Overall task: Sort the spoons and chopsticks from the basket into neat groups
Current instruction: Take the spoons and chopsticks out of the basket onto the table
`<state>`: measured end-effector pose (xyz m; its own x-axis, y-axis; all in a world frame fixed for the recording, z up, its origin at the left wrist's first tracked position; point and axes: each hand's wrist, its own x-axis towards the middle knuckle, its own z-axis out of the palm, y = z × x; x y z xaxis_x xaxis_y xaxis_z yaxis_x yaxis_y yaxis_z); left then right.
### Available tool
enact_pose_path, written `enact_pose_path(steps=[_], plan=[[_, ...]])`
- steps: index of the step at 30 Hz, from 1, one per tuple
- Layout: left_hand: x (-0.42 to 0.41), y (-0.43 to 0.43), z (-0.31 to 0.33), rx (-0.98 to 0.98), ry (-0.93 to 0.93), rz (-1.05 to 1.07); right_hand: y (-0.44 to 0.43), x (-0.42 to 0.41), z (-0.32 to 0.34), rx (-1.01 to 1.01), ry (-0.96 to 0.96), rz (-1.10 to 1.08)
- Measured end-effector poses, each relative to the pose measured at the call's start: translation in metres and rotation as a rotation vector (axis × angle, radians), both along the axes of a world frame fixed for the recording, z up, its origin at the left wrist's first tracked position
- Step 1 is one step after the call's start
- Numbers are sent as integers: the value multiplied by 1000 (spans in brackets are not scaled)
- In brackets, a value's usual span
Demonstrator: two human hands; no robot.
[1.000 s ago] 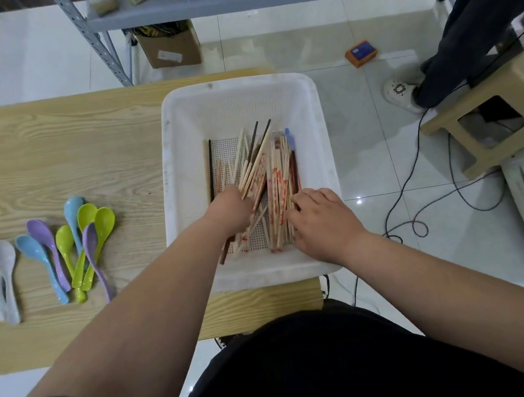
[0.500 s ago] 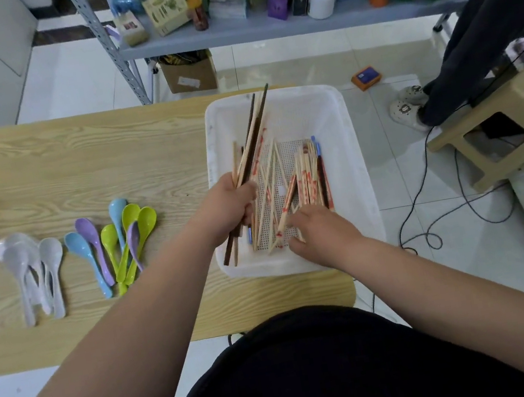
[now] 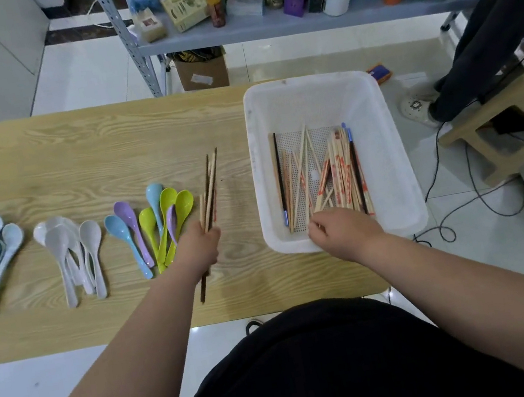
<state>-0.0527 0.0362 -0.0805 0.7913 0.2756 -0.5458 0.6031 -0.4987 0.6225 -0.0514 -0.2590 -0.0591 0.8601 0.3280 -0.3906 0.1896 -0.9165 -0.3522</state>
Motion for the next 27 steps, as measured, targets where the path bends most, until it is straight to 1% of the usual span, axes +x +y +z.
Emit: enact_pose_path(steps=[3,5,8,11,13,16,19,24,27], plan=[[-6,-8,-30,157,127,-118,1,-1,-1,-7,-12,-20],[-5,-15,-41,215,123,-162,1,-2,-1,-17,-22,-39],[-2,-21,-48,235,127,-203,2,-2,-2,-27,-28,-52],[-5,-21,-52,269,40,-253,2,-3,-3,-21,-19,-59],[-12,-21,-54,284,-38,-329,2,-4,-4,-17,-30,-57],[-25,-17,-61,359,-124,-527,1,-4,-3,-13,-40,-51],[-29,-12,-70,472,-105,-726,1,-2,-4,-14,-41,-44],[-21,-11,-59,477,-80,-747,1,-2,-2,-11,-22,-29],[-14,-14,-36,388,-127,-625,-1,1,-2,-16,26,11]])
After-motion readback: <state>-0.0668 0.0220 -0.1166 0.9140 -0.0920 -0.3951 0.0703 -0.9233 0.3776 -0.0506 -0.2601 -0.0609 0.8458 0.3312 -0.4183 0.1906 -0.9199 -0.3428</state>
